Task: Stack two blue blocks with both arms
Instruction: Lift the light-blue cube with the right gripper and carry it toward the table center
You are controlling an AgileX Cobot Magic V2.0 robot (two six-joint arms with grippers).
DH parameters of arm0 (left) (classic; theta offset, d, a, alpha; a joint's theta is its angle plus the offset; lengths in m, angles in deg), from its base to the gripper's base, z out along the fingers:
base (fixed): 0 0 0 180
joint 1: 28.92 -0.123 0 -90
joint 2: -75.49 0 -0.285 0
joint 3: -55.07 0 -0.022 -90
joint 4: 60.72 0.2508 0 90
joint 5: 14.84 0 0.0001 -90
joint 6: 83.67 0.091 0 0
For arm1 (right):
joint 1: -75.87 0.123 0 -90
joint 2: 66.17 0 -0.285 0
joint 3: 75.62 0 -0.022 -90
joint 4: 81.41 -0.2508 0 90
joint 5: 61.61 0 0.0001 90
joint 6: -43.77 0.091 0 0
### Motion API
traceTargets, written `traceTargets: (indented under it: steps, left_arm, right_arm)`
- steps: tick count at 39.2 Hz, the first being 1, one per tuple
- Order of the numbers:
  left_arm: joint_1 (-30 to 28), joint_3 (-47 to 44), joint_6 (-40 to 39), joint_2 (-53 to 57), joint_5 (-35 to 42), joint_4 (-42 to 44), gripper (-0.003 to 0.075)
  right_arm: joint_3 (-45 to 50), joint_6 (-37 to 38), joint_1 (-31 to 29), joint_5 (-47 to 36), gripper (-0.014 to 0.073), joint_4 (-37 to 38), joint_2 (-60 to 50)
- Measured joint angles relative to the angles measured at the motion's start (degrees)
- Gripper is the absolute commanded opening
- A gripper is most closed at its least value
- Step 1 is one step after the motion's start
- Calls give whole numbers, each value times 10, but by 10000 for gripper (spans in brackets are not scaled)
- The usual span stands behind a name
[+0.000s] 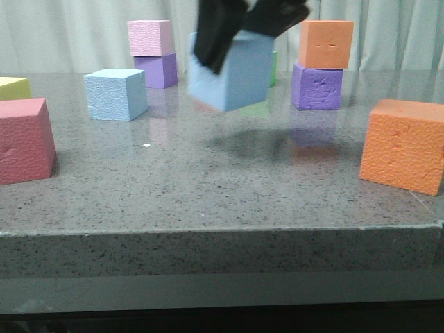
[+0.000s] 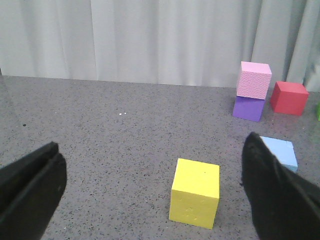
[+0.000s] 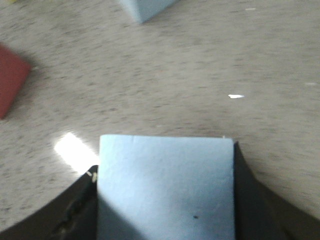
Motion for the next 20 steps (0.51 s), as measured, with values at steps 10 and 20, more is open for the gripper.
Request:
traceTargets:
  steps: [10,20]
  left_arm:
    - [0,0,0,0,3,0,692]
    - [0,0,0,0,5,0,692]
  right_arm:
    - [0,-1,14,0,284,-2,41]
    - [0,-1,14,7,583,-2,58]
